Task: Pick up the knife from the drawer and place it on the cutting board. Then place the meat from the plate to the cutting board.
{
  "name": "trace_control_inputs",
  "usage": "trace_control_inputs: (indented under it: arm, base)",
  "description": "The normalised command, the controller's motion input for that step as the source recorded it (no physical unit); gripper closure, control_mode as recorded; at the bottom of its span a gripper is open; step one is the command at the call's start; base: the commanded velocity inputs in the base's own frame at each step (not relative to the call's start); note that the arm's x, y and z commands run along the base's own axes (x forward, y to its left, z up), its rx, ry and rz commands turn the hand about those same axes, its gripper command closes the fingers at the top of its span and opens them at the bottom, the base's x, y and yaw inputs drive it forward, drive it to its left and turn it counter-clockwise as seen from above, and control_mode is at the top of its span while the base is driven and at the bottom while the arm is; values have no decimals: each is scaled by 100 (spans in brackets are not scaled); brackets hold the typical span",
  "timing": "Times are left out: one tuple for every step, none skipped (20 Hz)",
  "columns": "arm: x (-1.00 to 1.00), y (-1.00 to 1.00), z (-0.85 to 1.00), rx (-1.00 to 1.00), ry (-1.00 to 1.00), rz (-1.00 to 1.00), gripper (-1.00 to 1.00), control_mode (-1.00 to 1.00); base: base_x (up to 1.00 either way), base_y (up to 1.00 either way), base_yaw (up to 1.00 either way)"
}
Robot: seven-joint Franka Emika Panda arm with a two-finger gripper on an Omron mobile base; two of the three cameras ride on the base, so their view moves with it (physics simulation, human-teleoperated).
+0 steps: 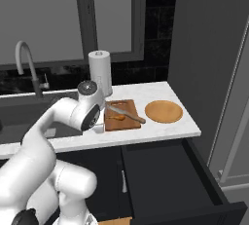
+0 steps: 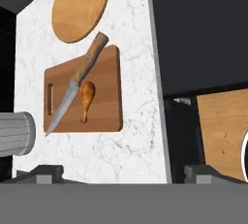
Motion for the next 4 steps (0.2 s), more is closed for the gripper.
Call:
trace_control_inputs:
  arm:
    - [-57, 0, 100, -8, -20, -5, -100, -100]
    - [-56, 0, 100, -7, -17, -4, -100, -100]
    - [-64, 0, 100, -7, -19, -5, -100, -100]
    - [-61, 0, 100, -7, -18, -7, -100, -100]
  base:
    - [0, 0, 0]
    - [0, 0, 0]
    - [0, 0, 0]
    - [0, 0, 0]
